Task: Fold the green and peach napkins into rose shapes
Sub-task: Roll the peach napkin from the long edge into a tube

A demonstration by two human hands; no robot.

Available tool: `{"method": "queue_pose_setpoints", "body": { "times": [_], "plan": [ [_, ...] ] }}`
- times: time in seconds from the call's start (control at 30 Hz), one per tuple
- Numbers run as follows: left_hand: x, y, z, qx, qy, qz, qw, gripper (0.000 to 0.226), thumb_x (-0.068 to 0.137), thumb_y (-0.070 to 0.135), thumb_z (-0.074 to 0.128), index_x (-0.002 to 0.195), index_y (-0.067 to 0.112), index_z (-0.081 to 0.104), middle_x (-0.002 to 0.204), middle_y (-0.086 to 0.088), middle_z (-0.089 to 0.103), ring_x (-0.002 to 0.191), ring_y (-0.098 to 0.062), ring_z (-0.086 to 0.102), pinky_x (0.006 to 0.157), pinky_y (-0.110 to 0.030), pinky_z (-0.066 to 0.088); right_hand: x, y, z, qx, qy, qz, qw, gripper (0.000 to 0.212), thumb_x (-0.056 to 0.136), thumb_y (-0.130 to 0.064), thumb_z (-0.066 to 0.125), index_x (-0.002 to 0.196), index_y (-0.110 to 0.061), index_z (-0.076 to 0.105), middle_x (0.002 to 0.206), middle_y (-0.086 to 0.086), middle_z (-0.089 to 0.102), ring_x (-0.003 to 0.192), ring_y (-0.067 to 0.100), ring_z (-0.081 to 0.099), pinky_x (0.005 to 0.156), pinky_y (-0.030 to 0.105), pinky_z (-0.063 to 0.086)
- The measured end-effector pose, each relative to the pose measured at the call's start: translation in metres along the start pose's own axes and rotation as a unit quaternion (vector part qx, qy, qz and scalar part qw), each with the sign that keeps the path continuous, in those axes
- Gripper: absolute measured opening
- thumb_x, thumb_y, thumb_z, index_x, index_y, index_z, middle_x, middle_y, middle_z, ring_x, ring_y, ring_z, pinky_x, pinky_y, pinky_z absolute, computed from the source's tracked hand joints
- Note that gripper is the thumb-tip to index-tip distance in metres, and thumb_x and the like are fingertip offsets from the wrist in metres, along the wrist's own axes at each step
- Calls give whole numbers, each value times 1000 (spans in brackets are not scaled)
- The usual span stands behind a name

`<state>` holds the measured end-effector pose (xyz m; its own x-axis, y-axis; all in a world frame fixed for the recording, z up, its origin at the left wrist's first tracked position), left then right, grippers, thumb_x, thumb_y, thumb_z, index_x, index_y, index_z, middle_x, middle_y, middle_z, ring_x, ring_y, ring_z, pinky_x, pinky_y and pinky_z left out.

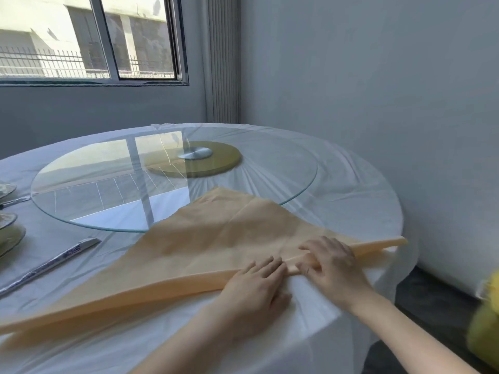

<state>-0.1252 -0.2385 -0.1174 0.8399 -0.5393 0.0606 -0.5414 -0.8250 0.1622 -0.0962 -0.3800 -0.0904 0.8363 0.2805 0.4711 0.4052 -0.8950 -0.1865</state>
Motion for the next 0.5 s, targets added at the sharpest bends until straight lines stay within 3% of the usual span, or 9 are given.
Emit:
{"method": "queue_pose_setpoints", "body": {
  "times": [0.07, 0.13, 0.2, 0.33, 0.43, 0.5],
  "plan": [
    [1, -1, 3, 11, -3, -2, 1000, 81, 81, 63, 4, 150, 21, 9, 159, 4, 5, 145, -9, 0, 116, -27, -1, -12, -3, -1, 7, -23, -29, 999, 56, 86, -62, 33, 117, -24, 61, 127, -5, 58, 117, 13, 49, 101, 23, 24],
    [1, 0, 2, 12, 4, 2, 1000, 89, 74, 65, -5, 151, 21, 7, 159, 5, 3, 145, -8, -2, 115, -26, -3, -22, -1, 5, 17, -96, -37, 995, 82, 80, -77, 6, 139, -31, 38, 148, -16, 25, 139, 2, 19, 111, 16, 2],
    [-1, 0, 2, 21, 12, 7, 1000, 92, 70, 63, -10, 151, 22, 6, 159, 6, 1, 144, -7, -4, 115, -25, -4, -29, 14, 13, 15, -168, -3, 986, 97, 65, -83, -15, 145, -36, 12, 146, -26, -2, 139, -6, -6, 110, 15, -11],
    [-2, 1, 0, 12, 17, 9, 1000, 91, 69, 62, -12, 151, 23, 3, 158, 8, -1, 144, -6, -6, 116, -26, -4, -32, 44, 13, 7, -204, 45, 978, 111, 54, -88, -20, 146, -36, 11, 144, -27, -4, 134, -11, -11, 111, 16, -9],
    [-3, 0, 1, 13, 17, 8, 1000, 90, 69, 61, -12, 150, 24, 2, 158, 9, -2, 144, -5, -7, 115, -25, -5, -33, 58, 9, -4, -211, 55, 976, 104, 60, -87, -8, 147, -33, 11, 146, -24, -2, 134, -11, -10, 110, 15, -8],
    [-3, 0, 1, 16, 17, 9, 1000, 90, 69, 62, -13, 150, 24, 2, 158, 9, -3, 144, -5, -8, 114, -24, -6, -34, 69, 6, -4, -218, 56, 974, 104, 59, -89, -10, 146, -35, 9, 148, -22, -2, 135, -9, -10, 111, 16, -7]
  ]
}}
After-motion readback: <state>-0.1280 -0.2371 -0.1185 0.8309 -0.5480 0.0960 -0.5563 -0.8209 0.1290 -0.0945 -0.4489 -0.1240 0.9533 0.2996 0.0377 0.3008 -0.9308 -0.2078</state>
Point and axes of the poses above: each hand's wrist, its own x-axis towards the middle knuckle, its own z-axis out of the palm, y = z × x, the point moved 7 cm from there along x, towards the middle knuckle
